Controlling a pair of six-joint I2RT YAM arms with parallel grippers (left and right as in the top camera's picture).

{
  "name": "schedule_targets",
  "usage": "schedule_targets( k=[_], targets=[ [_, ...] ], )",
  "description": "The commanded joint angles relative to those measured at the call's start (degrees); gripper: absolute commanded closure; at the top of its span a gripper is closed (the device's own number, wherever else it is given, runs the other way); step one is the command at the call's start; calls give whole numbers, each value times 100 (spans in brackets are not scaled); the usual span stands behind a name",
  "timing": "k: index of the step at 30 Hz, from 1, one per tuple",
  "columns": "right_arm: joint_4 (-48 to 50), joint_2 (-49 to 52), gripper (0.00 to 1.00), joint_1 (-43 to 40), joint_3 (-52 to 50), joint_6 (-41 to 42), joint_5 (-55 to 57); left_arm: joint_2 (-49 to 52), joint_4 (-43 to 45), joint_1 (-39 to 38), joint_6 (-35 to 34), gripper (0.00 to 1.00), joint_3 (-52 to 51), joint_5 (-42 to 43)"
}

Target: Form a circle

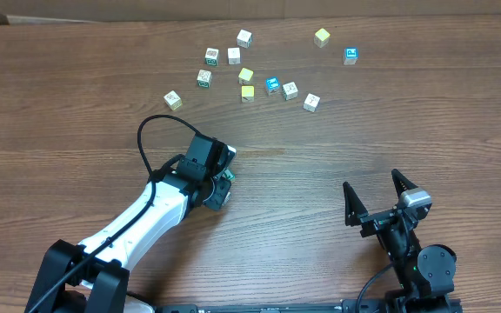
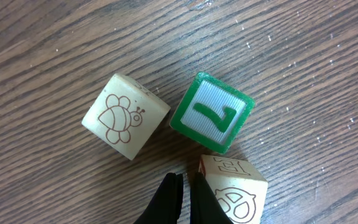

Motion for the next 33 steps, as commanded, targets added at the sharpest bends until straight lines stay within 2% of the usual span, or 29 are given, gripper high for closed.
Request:
schedule_targets(
  k=[1,4,8,13,16,23,33],
  targets=[
    [26,-46,0,-28,-57,-28,11,46,22,31,157,96,-63,103],
    [28,-46,0,-28,-57,-26,11,35,35,31,87,96,-50,-22],
    [26,-46,0,-28,-57,-28,11,-142,39,31,-352,96,74,-494],
    [26,-46,0,-28,-57,-28,11,-627,-96,31,-883,96,177,-490],
    [26,-46,0,-28,-57,-28,11,-844,-433,31,-1141,96,177,-179],
    [26,-46,0,-28,-57,-28,11,-868,-1051,20,-1156,96,177,1115],
    [28,-46,0,-28,-57,-28,11,-522,-1174,-201,-938,96,179,1134]
  ],
)
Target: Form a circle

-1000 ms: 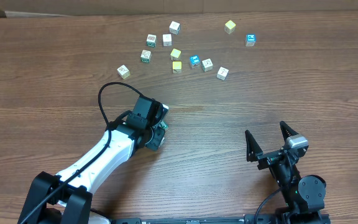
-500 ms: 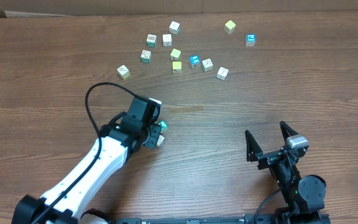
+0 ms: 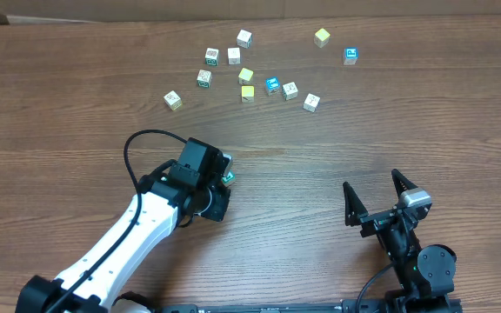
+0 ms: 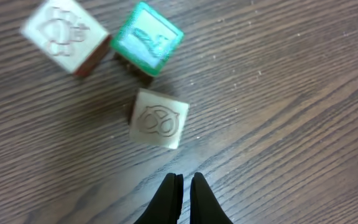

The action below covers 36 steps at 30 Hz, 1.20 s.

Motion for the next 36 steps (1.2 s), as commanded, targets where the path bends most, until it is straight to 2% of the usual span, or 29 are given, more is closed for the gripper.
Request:
schedule_targets(
  k=[1,7,13,25,36],
  targets=[
    [22,-46,0,-28,-57,-28,11,291,50,-195,103,96,114,146],
    [22,-46,0,-28,-57,-28,11,667,-308,-619,225,96,680,-249],
    [24,-46,0,-28,-57,-28,11,710,-343,-1202,219,96,898,-1228],
    [22,-46,0,-28,-57,-28,11,1707,-437,-1250,437,96,901,-1239],
    [22,-46,0,-28,-57,-28,11,1792,-319,-1250,546,96,901,-1593]
  ],
)
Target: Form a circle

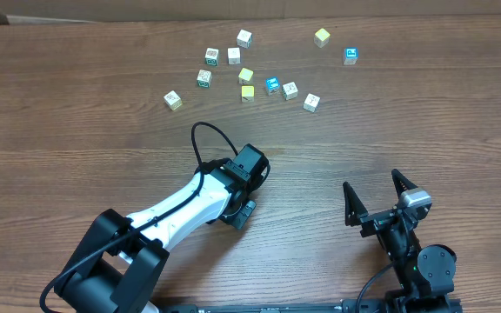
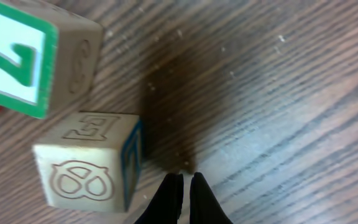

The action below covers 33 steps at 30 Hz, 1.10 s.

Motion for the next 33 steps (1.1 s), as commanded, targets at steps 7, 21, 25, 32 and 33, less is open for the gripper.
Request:
schedule_targets(
  k=[7,21,25,32,33],
  targets=[
    [28,-46,0,-28,-57,-26,9,24,87,-11,133,96,105,-459],
    [26,-46,0,-28,-57,-26,9,26,155,-2,280,96,105,-649],
    [28,-46,0,-28,-57,-26,9,24,184,-2,280,96,105,-649],
    [28,-46,0,-28,-57,-26,9,-31,44,-2,278,96,160,-308],
    [26,-46,0,-28,-57,-24,9,-96,-61,-2,275,96,223,-90]
  ],
)
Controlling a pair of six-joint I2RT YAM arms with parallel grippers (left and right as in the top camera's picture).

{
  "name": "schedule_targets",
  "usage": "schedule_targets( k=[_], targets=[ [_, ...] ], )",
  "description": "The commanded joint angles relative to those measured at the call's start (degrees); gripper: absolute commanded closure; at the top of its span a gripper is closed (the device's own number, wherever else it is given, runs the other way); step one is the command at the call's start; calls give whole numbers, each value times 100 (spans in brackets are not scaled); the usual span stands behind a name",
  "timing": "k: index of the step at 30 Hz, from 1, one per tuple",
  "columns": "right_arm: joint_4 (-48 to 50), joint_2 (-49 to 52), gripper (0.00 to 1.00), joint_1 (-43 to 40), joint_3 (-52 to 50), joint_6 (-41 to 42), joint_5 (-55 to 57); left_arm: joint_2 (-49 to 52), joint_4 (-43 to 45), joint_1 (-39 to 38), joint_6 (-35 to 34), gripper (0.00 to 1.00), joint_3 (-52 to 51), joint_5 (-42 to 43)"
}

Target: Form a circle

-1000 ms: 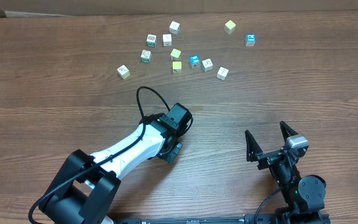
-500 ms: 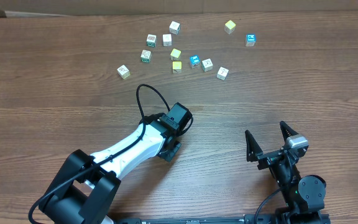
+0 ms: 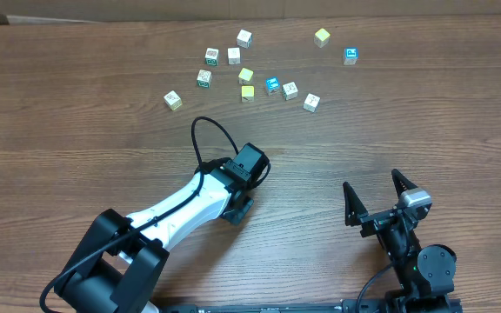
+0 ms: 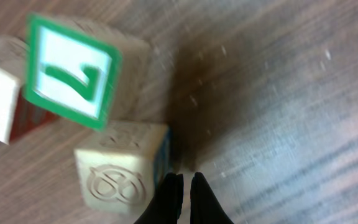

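In the left wrist view my left gripper [image 4: 185, 182] is shut, its tips against the right side of a pale wooden block with a pretzel-like carving [image 4: 118, 175]. Touching that block from above is a green-framed block with a 7 [image 4: 73, 70], blurred. A third pale block with a red side [image 4: 0, 102] shows at the left edge. In the overhead view the left arm [image 3: 203, 196] covers these three blocks. Several more small blocks [image 3: 246, 74] lie scattered at the far side of the table. My right gripper [image 3: 372, 184] stands open and holds nothing.
The wooden table [image 3: 424, 113] carries only the blocks. A yellow block [image 3: 322, 36] and a blue block [image 3: 350, 55] lie apart at the far right of the scatter. The left arm's black cable [image 3: 203, 139] loops above its wrist.
The left wrist view has drawn back a little, so the third block with the red side now shows at the left. The shut fingertips stay beside the pretzel block. The right arm has not moved.
My shut left gripper was first just in front of three clustered blocks. Then it was further back from them, with the arm swung left. Then the arm lay over the blocks, fingertips low at the pretzel block's right side, where they are now.
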Motion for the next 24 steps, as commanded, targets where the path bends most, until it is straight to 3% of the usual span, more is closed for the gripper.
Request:
schedule_targets(
  k=[1,5,11,24],
  targets=[
    [26,-46,0,-28,-57,-28,11,-166,-190,-2,118,96,269,577],
    [26,-46,0,-28,-57,-28,11,-527,-608,11,-205,96,470,857],
    [28,-46,0,-28,-57,-28,11,-955,-1095,313,-1517,96,487,-140],
    [26,-46,0,-28,-57,-28,11,-946,-1185,1051,-1700,96,173,535]
  ],
)
